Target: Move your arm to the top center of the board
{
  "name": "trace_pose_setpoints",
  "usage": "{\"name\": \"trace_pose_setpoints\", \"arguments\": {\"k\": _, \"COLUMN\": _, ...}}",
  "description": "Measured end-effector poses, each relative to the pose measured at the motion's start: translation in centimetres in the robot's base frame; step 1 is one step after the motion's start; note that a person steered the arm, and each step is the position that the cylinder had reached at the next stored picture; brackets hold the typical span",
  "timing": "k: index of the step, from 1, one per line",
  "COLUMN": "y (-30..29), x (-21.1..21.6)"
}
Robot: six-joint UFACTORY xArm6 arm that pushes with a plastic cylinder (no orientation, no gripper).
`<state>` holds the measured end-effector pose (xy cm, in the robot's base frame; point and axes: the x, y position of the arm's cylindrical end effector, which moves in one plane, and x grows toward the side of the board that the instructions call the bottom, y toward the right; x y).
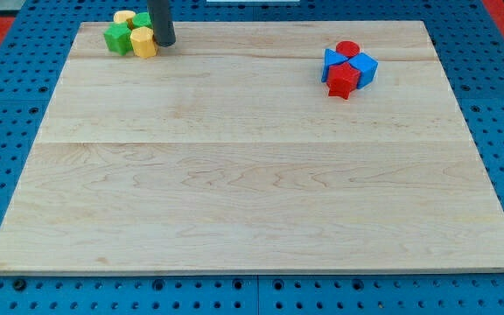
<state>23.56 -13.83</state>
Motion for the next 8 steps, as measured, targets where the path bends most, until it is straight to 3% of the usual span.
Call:
{"name": "trace_pose_setpoints", "arguments": {"k": 2, "y": 10.3, "x": 0.5}}
{"name": "trace_pose_setpoints", "arguments": {"k": 4, "y": 11.3, "x": -0.3}}
{"name": "trace_pose_setpoints", "arguments": {"k": 5, "y": 17.7, "x": -0.2}}
{"name": "trace_pose_setpoints", "arguments": {"k": 8, "y": 17.4, "x": -0.2}}
